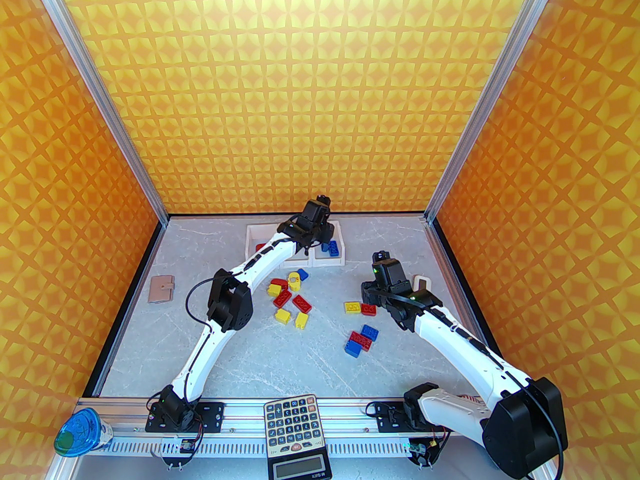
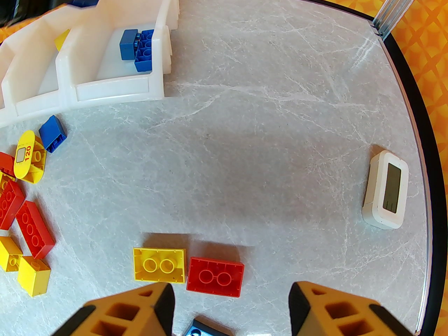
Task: Sort the legos into containers by color
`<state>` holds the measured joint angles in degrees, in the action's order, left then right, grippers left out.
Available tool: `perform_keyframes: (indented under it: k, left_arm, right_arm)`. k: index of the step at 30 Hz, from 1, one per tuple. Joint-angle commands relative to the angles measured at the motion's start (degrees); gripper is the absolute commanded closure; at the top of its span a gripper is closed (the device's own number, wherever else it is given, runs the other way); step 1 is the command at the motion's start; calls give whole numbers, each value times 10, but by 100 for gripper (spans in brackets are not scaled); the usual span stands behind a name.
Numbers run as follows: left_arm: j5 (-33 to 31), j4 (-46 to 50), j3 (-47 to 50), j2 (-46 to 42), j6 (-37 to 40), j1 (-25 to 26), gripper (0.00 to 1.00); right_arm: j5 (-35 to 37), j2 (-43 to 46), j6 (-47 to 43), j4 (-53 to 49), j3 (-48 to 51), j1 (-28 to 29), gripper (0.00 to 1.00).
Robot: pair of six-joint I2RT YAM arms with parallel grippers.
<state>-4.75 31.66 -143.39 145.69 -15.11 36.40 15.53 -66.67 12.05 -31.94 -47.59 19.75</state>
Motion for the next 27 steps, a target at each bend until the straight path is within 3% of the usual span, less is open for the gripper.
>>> perform_keyframes:
  k: [1,5,9,12,20,27]
  left_arm:
    - [-7,-31,-37,15,2,-8,68]
    - [-3,-34,-37,18,0,-13,62]
    - [3,-27,-36,13,9,-15,44]
    - [11,-25,-29,4,20,-15,37]
    - [12,-8,60,-82,29,-12,38]
    - [12,-17,290,-244,7,-8,39]
  right_arm:
    - [2,7,11,-8,4,-3,41]
    - [3,5,10,-7,3,-3,41]
    - [2,0,9,-7,0,-3,41]
    - [3,-5,10,-7,0,-3,41]
    - [0,-13,12,-9,0,-3,40]
    - [-16,-34,27,1,13,-3,39]
